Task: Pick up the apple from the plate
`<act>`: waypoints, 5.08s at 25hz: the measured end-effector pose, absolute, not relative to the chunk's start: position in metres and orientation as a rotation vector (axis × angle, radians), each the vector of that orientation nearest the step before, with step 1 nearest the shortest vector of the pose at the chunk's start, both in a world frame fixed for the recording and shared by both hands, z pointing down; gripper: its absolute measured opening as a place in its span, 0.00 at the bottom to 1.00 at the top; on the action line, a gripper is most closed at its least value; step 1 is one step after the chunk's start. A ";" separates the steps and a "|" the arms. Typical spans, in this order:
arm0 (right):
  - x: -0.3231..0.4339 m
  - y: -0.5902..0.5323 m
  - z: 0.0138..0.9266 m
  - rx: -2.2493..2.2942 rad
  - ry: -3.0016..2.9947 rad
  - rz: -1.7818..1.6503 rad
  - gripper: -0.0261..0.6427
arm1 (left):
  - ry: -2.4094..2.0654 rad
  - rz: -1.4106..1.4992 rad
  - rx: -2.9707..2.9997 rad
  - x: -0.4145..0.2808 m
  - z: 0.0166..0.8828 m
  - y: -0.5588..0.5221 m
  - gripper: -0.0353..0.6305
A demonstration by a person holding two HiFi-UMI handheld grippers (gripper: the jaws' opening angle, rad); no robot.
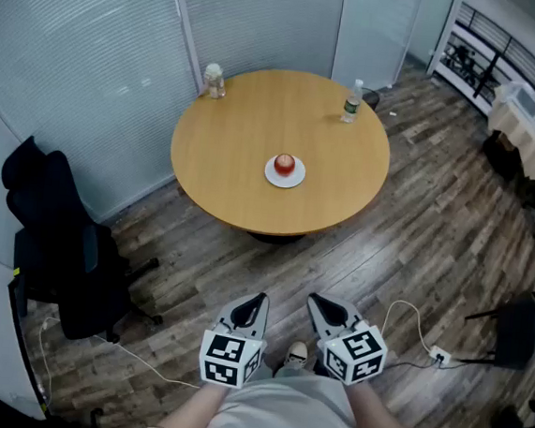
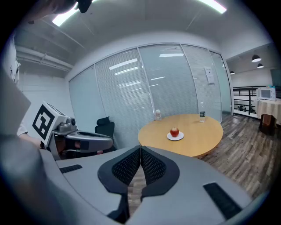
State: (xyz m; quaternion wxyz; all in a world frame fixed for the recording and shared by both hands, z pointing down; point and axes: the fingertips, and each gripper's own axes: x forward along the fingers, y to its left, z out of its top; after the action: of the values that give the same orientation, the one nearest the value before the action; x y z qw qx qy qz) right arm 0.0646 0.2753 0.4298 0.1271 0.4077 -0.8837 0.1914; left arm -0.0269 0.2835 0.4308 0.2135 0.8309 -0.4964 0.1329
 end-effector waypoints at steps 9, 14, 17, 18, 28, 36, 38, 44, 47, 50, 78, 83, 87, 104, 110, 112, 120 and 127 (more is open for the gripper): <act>0.062 0.273 0.431 1.179 -2.567 0.545 0.08 | -1.373 0.372 2.309 -0.031 0.431 0.282 0.06; 0.056 0.269 0.429 1.183 -2.561 0.535 0.08 | -1.366 0.387 2.310 -0.038 0.431 0.276 0.06; 0.053 0.266 0.434 1.201 -2.546 0.539 0.08 | -1.361 0.377 2.319 -0.045 0.432 0.271 0.06; 0.052 0.265 0.435 1.215 -2.541 0.550 0.08 | -1.358 0.375 2.321 -0.048 0.432 0.270 0.06; 0.023 0.248 0.437 1.323 -2.500 0.617 0.09 | -1.294 0.366 2.367 -0.082 0.431 0.259 0.06; 0.010 0.243 0.443 1.351 -2.475 0.632 0.09 | -1.260 0.355 2.369 -0.096 0.437 0.252 0.06; 0.011 0.239 0.447 1.362 -2.469 0.643 0.09 | -1.254 0.354 2.374 -0.095 0.439 0.246 0.06; 0.017 0.201 0.455 1.368 -2.478 0.670 0.09 | -1.263 0.364 2.364 -0.091 0.445 0.212 0.06; 0.022 0.171 0.457 1.363 -2.493 0.676 0.09 | -1.276 0.367 2.358 -0.087 0.445 0.184 0.06; 0.026 0.134 0.457 1.346 -2.511 0.660 0.09 | -1.299 0.367 2.363 -0.081 0.444 0.147 0.06; 0.075 -0.086 0.468 1.233 -2.515 0.694 0.09 | -1.323 0.436 2.349 -0.029 0.454 -0.069 0.06; 0.078 -0.098 0.471 1.283 -2.484 0.705 0.09 | -1.275 0.472 2.350 -0.031 0.467 -0.083 0.06; 0.076 -0.103 0.480 1.309 -2.443 0.722 0.09 | -1.253 0.478 2.343 -0.036 0.476 -0.090 0.06; 0.064 -0.132 0.506 1.319 -2.359 0.752 0.09 | -1.235 0.510 2.332 -0.043 0.513 -0.137 0.06; 0.069 -0.146 0.521 1.331 -2.335 0.791 0.09 | -1.194 0.570 2.329 -0.036 0.530 -0.149 0.06; 0.070 -0.150 0.526 1.334 -2.330 0.803 0.09 | -1.186 0.600 2.322 -0.036 0.538 -0.153 0.06; 0.066 -0.158 0.538 1.304 -2.323 0.837 0.09 | -1.140 0.679 2.291 -0.030 0.565 -0.160 0.16; 0.067 -0.162 0.548 1.283 -2.309 0.867 0.09 | -1.095 0.695 2.260 -0.025 0.588 -0.169 0.40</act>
State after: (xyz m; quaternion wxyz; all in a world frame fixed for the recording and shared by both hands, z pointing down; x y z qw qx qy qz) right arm 0.0666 -0.1623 0.5481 0.1795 0.4540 -0.8170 0.3069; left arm -0.0246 -0.1689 0.5876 0.2649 0.8363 -0.4053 0.2572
